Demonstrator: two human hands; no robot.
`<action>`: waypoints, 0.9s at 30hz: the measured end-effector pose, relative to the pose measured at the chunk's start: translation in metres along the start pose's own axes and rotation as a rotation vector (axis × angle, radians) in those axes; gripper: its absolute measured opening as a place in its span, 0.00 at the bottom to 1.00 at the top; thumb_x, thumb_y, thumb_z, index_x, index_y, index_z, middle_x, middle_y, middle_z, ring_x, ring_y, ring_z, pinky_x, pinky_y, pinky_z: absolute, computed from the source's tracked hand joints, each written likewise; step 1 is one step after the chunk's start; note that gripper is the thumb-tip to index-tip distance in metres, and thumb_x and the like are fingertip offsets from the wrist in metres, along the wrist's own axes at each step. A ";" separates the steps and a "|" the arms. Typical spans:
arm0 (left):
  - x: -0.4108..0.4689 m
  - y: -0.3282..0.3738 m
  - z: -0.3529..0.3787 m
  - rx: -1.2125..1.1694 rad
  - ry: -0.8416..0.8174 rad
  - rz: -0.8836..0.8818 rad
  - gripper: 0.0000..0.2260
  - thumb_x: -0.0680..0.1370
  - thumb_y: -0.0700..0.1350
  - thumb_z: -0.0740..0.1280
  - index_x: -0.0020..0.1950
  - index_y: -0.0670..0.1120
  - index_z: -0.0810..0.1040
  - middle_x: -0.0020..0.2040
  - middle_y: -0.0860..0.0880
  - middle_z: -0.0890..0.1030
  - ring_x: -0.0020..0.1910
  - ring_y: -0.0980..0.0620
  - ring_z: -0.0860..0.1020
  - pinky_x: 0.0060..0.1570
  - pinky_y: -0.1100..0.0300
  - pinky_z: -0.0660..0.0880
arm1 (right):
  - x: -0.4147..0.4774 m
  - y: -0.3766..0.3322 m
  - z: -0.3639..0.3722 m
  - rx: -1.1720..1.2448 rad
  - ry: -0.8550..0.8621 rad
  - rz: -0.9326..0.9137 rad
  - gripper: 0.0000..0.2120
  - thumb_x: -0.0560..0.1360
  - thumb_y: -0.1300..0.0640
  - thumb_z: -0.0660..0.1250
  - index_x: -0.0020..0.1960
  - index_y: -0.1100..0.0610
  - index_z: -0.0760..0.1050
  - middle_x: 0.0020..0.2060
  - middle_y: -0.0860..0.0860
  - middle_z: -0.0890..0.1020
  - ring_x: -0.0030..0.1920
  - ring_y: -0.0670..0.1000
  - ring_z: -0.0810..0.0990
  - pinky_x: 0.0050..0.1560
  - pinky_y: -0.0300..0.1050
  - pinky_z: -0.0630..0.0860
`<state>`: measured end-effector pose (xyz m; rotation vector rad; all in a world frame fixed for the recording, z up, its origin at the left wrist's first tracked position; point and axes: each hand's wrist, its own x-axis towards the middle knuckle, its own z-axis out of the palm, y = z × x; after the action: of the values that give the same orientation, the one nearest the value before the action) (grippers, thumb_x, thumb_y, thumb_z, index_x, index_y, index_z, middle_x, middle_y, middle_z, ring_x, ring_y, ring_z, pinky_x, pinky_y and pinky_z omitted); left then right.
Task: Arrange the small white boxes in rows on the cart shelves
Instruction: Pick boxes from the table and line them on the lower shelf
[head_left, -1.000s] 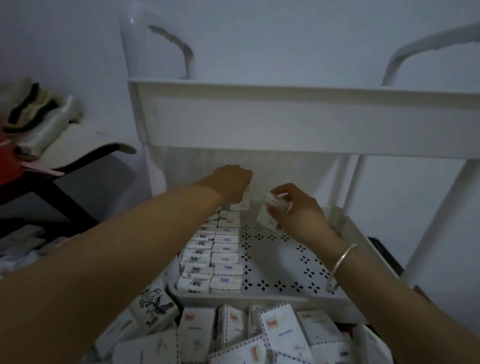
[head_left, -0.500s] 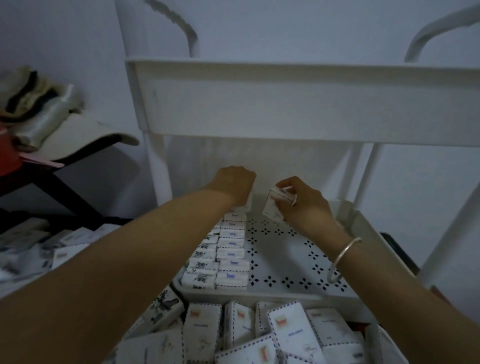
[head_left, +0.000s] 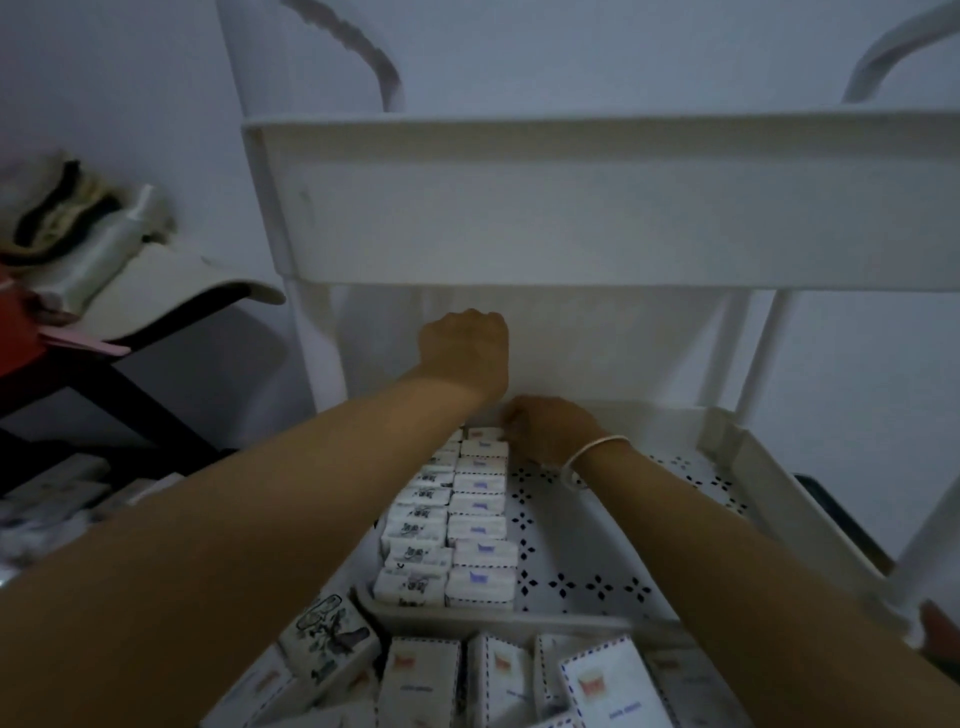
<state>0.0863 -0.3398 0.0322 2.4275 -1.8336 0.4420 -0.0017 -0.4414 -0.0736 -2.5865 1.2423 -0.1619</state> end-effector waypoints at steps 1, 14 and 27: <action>0.000 0.001 0.001 -0.001 0.006 -0.001 0.12 0.75 0.37 0.65 0.59 0.41 0.73 0.55 0.44 0.77 0.52 0.46 0.78 0.40 0.59 0.68 | 0.001 0.000 0.002 -0.051 -0.015 -0.024 0.19 0.75 0.44 0.65 0.62 0.51 0.73 0.56 0.53 0.80 0.53 0.56 0.79 0.53 0.48 0.76; 0.013 0.000 0.004 -0.013 0.081 0.069 0.20 0.75 0.37 0.65 0.67 0.44 0.70 0.58 0.43 0.76 0.55 0.44 0.76 0.43 0.56 0.69 | -0.006 0.012 0.006 0.512 0.015 -0.108 0.09 0.74 0.57 0.69 0.54 0.52 0.75 0.50 0.50 0.81 0.50 0.51 0.79 0.51 0.42 0.77; 0.017 -0.010 0.032 -0.213 -0.102 0.104 0.19 0.75 0.35 0.65 0.66 0.43 0.73 0.60 0.42 0.77 0.56 0.44 0.76 0.48 0.55 0.73 | -0.021 0.013 0.007 1.038 -0.060 0.112 0.10 0.73 0.57 0.69 0.52 0.60 0.79 0.46 0.59 0.82 0.41 0.55 0.78 0.47 0.50 0.76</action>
<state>0.1056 -0.3599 0.0067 2.2598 -1.9422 0.1215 -0.0232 -0.4314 -0.0833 -1.6068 0.9086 -0.5339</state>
